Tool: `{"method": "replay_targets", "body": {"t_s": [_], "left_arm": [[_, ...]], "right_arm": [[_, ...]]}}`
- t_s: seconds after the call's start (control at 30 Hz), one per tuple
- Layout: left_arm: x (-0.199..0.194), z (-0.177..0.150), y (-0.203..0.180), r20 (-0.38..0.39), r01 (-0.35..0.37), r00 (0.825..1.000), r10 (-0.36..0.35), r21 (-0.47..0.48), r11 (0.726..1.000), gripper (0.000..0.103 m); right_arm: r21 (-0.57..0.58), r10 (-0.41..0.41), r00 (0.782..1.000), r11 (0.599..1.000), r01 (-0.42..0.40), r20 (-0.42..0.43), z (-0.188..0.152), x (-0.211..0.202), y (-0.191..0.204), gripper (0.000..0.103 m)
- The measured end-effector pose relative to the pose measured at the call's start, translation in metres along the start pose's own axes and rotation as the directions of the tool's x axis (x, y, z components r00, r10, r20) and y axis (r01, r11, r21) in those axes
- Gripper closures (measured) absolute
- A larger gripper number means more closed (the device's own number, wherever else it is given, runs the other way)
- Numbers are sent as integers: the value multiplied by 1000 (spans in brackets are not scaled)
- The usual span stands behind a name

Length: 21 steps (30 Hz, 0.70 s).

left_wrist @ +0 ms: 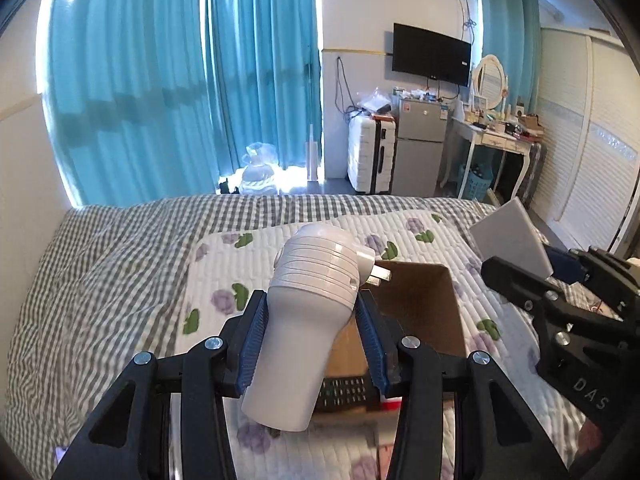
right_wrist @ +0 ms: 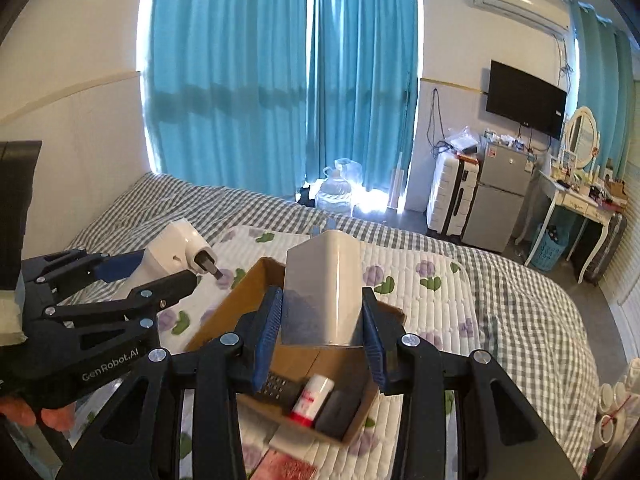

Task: Organize rigid objects
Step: 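Carry the device and charger block into the box and open both tools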

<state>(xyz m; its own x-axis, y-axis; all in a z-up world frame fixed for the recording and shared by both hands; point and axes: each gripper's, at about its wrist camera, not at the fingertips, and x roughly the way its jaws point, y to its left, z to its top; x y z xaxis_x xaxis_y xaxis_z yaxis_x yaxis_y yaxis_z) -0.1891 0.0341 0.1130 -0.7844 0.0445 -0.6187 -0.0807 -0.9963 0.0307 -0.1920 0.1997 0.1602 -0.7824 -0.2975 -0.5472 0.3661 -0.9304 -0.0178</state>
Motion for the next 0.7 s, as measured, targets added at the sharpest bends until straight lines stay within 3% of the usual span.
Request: {"method": "replay_targets", "body": {"t_s": [0.17, 0.4, 0.7], "left_arm": [[42, -7, -8, -34, -15, 999, 16, 52, 999, 57], [91, -23, -10, -90, -33, 995, 41, 87, 996, 57], [110, -39, -10, -120, -7, 993, 18, 89, 996, 57]], "right_arm": [[36, 11, 997, 999, -8, -81, -9, 60, -20, 65], [-1, -11, 978, 1000, 11, -210, -37, 141, -34, 65], [-30, -30, 962, 999, 23, -271, -66, 186, -50, 63]]}}
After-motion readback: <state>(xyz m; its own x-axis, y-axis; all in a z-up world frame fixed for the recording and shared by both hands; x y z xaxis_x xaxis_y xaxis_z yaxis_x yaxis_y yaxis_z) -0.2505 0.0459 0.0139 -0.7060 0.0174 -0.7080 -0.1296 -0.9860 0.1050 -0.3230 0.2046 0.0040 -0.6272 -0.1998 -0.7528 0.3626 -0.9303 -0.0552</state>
